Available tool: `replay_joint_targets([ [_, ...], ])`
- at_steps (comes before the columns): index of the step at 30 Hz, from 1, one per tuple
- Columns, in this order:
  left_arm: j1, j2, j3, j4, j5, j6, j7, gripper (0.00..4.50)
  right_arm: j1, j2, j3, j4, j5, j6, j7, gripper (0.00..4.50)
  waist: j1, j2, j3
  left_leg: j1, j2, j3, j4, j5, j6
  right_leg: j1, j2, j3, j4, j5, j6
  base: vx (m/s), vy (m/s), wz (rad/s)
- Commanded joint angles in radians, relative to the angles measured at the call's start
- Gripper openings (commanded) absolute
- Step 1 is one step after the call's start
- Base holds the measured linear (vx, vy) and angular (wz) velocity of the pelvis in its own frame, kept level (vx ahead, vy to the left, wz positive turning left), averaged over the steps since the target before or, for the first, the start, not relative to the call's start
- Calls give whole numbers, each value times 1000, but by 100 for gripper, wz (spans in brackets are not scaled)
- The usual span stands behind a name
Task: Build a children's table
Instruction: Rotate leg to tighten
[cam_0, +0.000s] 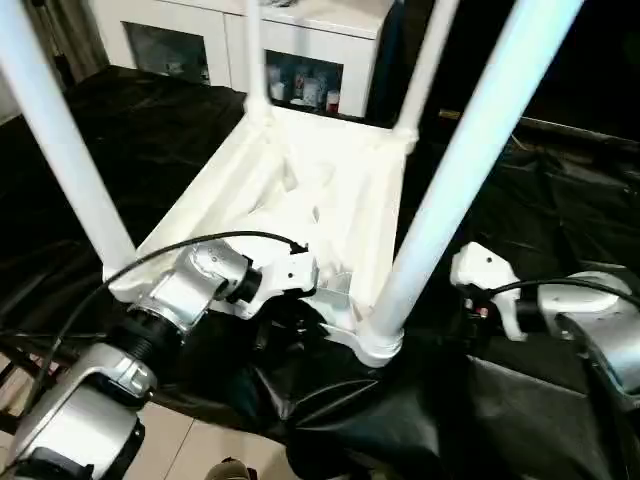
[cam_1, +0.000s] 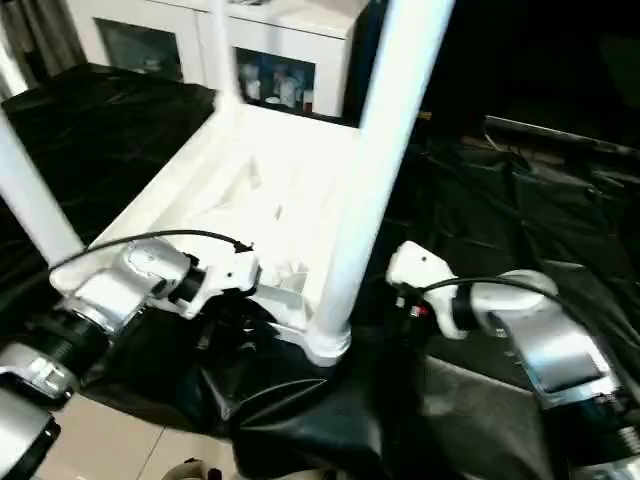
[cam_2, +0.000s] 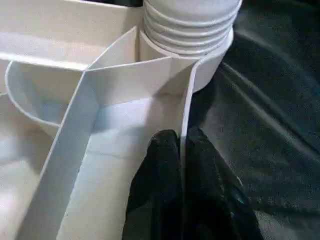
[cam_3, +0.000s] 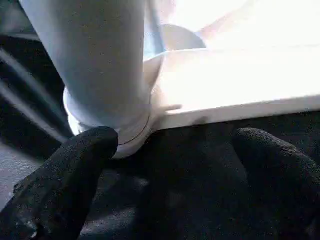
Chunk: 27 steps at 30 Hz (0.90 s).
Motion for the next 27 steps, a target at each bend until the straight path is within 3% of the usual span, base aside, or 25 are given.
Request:
replay_joint_targets([
  [1,32,-35,81,4,-38,99,164,2,-11,28,1,12,-2,-22,-26,450,1,-9,-79,8,16,-4,-69,-284,5,66,-52,23,-81,-407,-169,0,0,0],
  [2,38,-42,93,-9,-38,116,186,2,-12,33,1,17,-1,-20,-31,450,-3,-20,-78,4,13,-3,-68,-289,8,67,-50,19,-86,-449,-147,0,0,0],
  [4,52,-55,107,-33,-27,138,227,2,-12,45,3,30,-9,-33,-51,450,-11,-19,-77,1,7,-6,-61,-280,9,64,-54,12,-103,-582,-76,0,0,0],
  [6,85,-69,123,-85,-11,134,285,2,-16,84,-3,67,-21,-52,-106,450,-21,-18,-78,-6,4,-9,-62,-272,10,65,-52,6,-113,-624,-42,0,0,0],
  [7,95,-71,124,-102,-11,121,290,2,-20,97,-7,82,-24,-51,-125,450,-22,-16,-79,-4,6,-11,-63,-274,8,64,-55,4,-114,-630,-38,0,0,0],
  [10,126,-85,124,-163,-24,125,283,2,-28,139,-8,118,-39,-77,-174,450,-34,-14,-78,5,6,-11,-63,-307,17,54,-53,-12,-126,-631,-47,0,0,0],
  [11,128,-86,125,-167,-25,128,283,2,-29,142,-8,120,-40,-80,-177,450,-34,-11,-81,11,10,-10,-63,-313,21,52,-54,-11,-125,-603,-60,0,0,0],
  [13,143,-95,121,-184,-25,124,297,2,-52,201,-15,168,-55,-97,-251,450,-37,-8,-78,12,15,-10,-70,-319,27,49,-49,-9,-118,-543,-91,0,0,0],
  [15,147,-96,117,-188,-16,124,311,2,-66,233,-25,185,-46,-83,-280,450,-38,-3,-82,12,16,-12,-74,-328,22,55,-50,-8,-111,-505,-105,0,0,0],
  [17,151,-96,114,-192,-13,125,316,2,-75,256,-31,196,-37,-77,-299,450,-37,-4,-83,16,17,-9,-74,-334,21,52,-51,-3,-107,-473,-120,0,0,0],
  [18,159,-98,110,-198,-4,122,321,2,-86,296,-33,215,-14,-56,-310,450,-37,-6,-83,12,16,-8,-76,-326,22,56,-51,-2,-103,-456,-126,0,0,0],
  [20,162,-99,111,-200,-1,122,322,2,-90,311,-25,222,-9,-53,-306,450,-36,-3,-84,12,17,-7,-76,-321,23,57,-54,-1,-102,-443,-131,0,0,0],
  [21,165,-100,112,-205,4,126,323,0,-92,321,-18,230,-10,-57,-302,421,-36,-4,-84,11,17,-6,-76,-313,23,58,-54,1,-99,-424,-135,0,0,0],
  [22,164,-98,110,-203,9,128,321,0,-95,329,-6,242,-20,-66,-301,421,-37,-8,-84,9,17,-5,-77,-310,24,60,-53,1,-99,-425,-133,0,0,0],
  [27,151,-88,109,-185,17,128,321,0,-105,342,29,279,-52,-100,-303,376,-38,-5,-83,10,15,-5,-76,-319,18,56,-56,-1,-105,-483,-111,0,0,0],
])
